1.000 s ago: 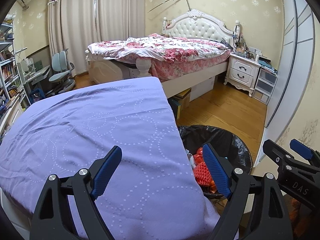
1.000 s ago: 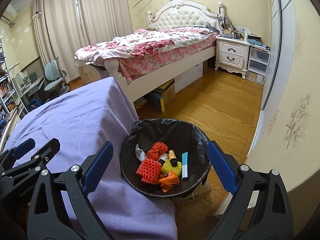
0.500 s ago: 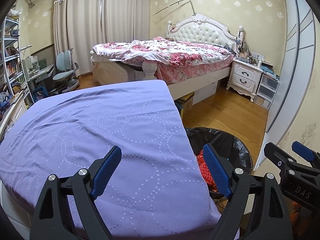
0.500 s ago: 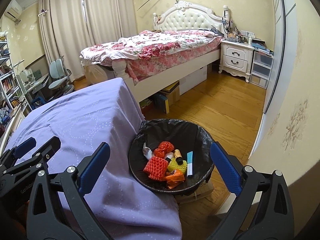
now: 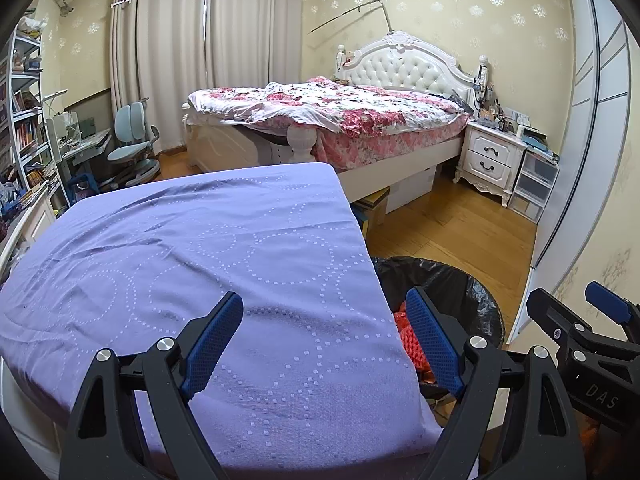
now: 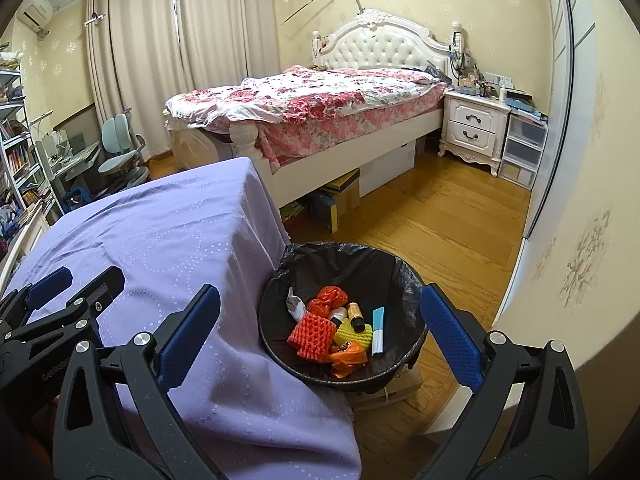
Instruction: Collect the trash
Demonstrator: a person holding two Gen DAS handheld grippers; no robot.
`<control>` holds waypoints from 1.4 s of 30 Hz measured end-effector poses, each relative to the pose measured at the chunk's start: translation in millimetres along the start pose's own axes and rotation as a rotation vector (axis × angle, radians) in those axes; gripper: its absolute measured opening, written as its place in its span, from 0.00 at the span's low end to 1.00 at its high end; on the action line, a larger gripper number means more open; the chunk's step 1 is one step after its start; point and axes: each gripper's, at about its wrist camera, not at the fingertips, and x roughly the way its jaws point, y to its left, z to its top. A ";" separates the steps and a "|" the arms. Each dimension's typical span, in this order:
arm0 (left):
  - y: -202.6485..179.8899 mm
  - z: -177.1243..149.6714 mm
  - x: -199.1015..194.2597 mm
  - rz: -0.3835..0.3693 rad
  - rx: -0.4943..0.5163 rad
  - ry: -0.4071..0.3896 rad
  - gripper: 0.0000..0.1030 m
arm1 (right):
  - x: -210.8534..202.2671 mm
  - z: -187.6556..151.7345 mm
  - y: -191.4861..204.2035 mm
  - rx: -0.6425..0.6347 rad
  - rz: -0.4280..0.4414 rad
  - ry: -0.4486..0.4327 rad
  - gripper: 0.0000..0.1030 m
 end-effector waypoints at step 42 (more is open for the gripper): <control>3.0 -0.2 -2.2 -0.002 -0.004 0.004 0.81 | 0.3 -0.5 0.8 -0.001 -0.001 -0.002 0.95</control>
